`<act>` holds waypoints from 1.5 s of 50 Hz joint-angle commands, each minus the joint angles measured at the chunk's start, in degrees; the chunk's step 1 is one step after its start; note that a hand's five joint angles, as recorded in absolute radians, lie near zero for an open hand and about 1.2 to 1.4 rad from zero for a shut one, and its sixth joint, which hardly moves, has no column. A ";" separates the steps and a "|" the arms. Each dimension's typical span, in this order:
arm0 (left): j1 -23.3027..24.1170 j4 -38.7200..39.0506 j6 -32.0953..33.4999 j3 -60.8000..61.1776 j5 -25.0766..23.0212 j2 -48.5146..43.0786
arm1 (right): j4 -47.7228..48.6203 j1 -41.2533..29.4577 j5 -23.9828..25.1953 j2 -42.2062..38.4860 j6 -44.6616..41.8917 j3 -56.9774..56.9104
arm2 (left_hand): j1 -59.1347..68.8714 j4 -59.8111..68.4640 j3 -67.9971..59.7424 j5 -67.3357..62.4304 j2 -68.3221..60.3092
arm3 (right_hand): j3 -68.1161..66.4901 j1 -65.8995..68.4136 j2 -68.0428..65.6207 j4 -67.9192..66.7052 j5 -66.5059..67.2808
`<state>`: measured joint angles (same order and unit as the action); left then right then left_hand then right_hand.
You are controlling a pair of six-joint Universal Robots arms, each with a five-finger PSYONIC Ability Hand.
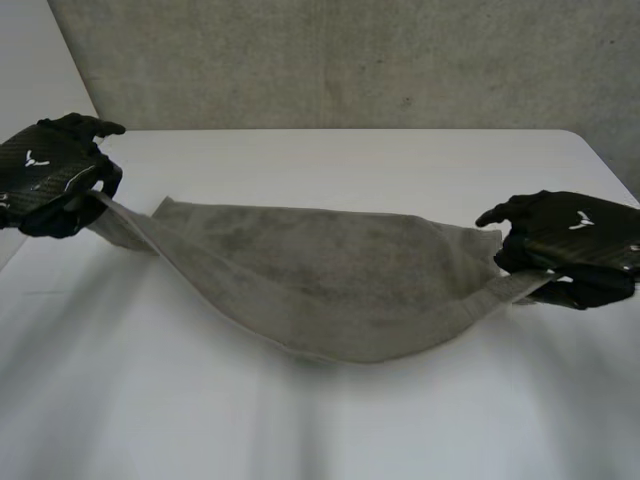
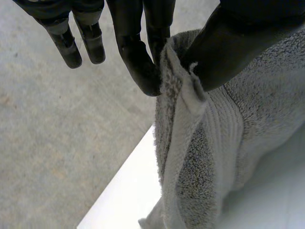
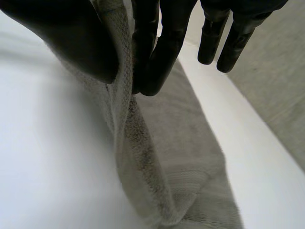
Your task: Fold the towel.
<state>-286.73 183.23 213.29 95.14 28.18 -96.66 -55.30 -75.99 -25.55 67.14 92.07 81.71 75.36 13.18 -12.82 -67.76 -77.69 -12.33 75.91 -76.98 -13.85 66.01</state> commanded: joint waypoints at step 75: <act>21.04 20.41 -0.24 -27.81 35.27 -39.40 | 65.15 -19.81 -46.69 -18.65 53.99 -16.42 | -65.82 -3.18 2.82 67.76 68.15 | 2.33 -75.91 76.98 3.85 -66.01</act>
<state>-266.17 203.66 213.18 66.93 61.60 -138.03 9.86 -95.87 -70.86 43.81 144.47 63.93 16.17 13.18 -12.82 -3.19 -13.45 -12.33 25.51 -27.91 -13.85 10.12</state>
